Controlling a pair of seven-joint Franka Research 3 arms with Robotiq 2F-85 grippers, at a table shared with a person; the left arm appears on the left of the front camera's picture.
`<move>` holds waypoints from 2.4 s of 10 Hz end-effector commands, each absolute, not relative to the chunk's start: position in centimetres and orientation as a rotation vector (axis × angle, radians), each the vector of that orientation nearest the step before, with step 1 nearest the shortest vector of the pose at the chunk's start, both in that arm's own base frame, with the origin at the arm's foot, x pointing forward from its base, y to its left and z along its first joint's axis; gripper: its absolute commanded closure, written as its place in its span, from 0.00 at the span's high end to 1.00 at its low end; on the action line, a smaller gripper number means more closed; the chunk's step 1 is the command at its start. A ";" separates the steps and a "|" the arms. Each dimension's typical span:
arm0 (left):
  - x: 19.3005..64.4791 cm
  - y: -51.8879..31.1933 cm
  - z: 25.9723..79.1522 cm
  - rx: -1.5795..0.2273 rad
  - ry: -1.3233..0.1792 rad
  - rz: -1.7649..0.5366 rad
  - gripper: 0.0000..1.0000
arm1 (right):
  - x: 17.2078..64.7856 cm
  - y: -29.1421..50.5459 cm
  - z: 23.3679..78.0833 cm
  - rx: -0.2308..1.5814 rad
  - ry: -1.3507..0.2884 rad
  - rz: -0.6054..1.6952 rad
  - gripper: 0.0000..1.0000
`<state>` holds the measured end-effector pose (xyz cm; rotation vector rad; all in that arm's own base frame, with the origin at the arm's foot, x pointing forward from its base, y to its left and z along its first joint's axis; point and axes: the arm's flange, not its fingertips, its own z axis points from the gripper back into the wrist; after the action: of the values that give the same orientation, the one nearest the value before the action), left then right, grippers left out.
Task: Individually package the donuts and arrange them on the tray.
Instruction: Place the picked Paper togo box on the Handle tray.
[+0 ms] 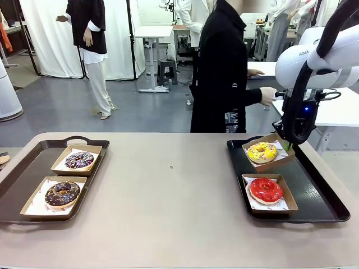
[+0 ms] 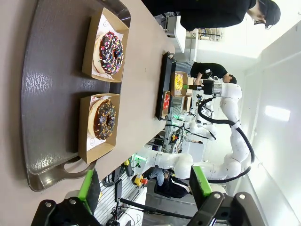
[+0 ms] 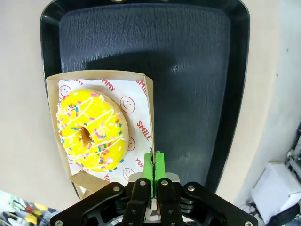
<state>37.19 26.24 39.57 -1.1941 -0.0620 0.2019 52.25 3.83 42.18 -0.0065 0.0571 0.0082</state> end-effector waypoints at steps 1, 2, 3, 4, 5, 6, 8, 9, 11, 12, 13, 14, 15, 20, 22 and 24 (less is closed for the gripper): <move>37.1 26.2 39.7 -1.206 -0.070 0.217 1.00 | 53.5 4.6 40.9 0.064 0.026 -0.062 0.01; 37.1 26.2 39.7 -1.206 -0.070 0.217 1.00 | 53.9 4.6 40.3 0.088 0.018 -0.067 0.01; 37.1 26.2 39.7 -1.206 -0.070 0.217 1.00 | 54.4 4.7 39.6 0.098 0.022 -0.081 0.01; 37.1 26.2 39.7 -1.206 -0.070 0.217 1.00 | 55.0 4.8 39.0 0.097 0.008 -0.084 0.01; 37.1 26.2 39.7 -1.206 -0.070 0.217 1.00 | 55.5 5.1 38.3 0.084 0.008 -0.062 0.01; 37.1 26.2 39.7 -1.206 -0.070 0.217 1.00 | 56.0 4.9 37.6 0.084 0.014 -0.063 0.01; 37.1 26.2 39.7 -1.206 -0.070 0.217 1.00 | 56.3 4.5 36.6 0.082 0.024 -0.071 0.01; 37.1 26.2 39.7 -1.206 -0.070 0.217 1.00 | 56.4 4.4 36.1 0.083 0.034 -0.075 0.01; 37.1 26.2 39.7 -1.206 -0.070 0.217 1.00 | 56.5 4.5 35.8 0.076 0.043 -0.064 0.16; 37.1 26.2 39.7 -1.206 -0.070 0.217 1.00 | 56.4 4.5 36.0 0.073 0.043 -0.048 0.60; 37.1 26.2 39.7 -1.206 -0.070 0.217 1.00 | 56.3 4.6 36.3 0.073 0.039 -0.050 0.75; 37.1 26.2 39.7 -1.206 -0.070 0.217 1.00 | 56.3 4.5 36.4 0.077 0.037 -0.051 1.00; 37.1 26.2 39.7 -1.206 -0.070 0.217 1.00 | 56.3 4.5 36.5 0.078 0.038 -0.053 1.00; 37.1 26.2 39.7 -1.206 -0.070 0.217 1.00 | 56.1 4.4 36.7 0.082 0.054 -0.051 1.00; 37.1 26.2 39.7 -1.206 -0.070 0.217 1.00 | 54.6 4.4 37.9 0.115 0.066 -0.046 1.00; 37.1 26.2 39.7 -1.206 -0.070 0.217 1.00 | 50.5 1.9 42.1 0.302 0.080 -0.051 1.00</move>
<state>37.19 26.24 39.56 -1.1942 -0.0616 0.2019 53.62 3.99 40.11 0.1802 0.0734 -0.0622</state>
